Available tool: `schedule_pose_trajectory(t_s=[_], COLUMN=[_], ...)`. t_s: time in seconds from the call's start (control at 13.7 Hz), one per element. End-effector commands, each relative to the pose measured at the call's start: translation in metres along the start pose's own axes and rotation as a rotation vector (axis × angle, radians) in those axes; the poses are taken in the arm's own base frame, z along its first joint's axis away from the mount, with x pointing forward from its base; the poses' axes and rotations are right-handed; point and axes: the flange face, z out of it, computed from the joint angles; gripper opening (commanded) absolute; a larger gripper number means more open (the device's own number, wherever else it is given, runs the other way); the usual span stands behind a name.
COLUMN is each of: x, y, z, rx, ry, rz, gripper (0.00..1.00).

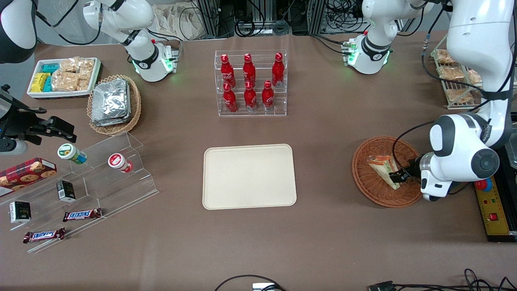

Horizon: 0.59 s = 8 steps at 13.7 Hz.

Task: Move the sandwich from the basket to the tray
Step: 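Move the open left gripper down over the sandwich in the basket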

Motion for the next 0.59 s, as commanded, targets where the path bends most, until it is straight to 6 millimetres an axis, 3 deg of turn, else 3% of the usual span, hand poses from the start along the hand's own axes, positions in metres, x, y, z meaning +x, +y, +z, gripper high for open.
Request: schedule_pose_trajectory(t_s=[0.0,0.37,0.44,0.51], x=[0.002,0.004,0.004,0.004], y=[0.002,0.011,0.012,0.012], z=[0.007,0.041,0.048,0.048], rx=[-0.041,-0.08,-0.075,-0.076], ry=[0.0,-0.063,-0.072,-0.072], rz=[-0.052,-0.088,-0.088,-0.086], gripper=[0.96,0.96,0.91,0.74])
